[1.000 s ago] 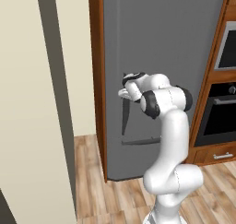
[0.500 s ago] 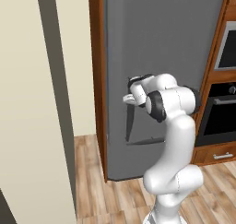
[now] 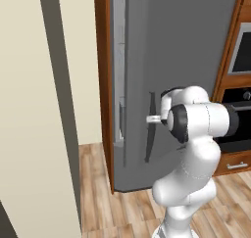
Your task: Open the fridge, remove the mango, lime, and steak, and place them on any counter.
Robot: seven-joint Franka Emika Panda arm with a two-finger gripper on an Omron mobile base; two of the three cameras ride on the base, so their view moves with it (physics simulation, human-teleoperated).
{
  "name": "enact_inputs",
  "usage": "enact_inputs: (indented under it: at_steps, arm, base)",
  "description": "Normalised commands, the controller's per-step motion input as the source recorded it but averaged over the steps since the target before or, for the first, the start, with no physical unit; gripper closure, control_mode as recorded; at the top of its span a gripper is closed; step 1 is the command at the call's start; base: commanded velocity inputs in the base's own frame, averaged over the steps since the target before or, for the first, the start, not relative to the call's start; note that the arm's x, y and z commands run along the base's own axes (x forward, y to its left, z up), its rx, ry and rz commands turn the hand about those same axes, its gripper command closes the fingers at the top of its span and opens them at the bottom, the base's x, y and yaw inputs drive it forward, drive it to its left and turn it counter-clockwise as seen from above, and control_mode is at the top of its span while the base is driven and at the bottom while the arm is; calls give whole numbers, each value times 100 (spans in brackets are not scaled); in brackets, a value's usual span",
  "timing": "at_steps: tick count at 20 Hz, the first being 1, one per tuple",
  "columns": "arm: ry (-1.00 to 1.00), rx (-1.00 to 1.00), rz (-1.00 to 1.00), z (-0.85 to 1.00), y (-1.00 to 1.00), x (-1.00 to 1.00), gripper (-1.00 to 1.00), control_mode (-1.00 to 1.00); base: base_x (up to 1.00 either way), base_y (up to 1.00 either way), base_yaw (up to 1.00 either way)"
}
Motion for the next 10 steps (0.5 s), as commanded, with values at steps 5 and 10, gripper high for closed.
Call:
enact_inputs:
  at_steps: [5,10]
  arm:
    - [-14,0,7,38,-66,-65,100,-100]
    - [-10,0,9,67,-72,-43,100,-100]
  base:
    - [0,0,0]
    - [0,0,0]
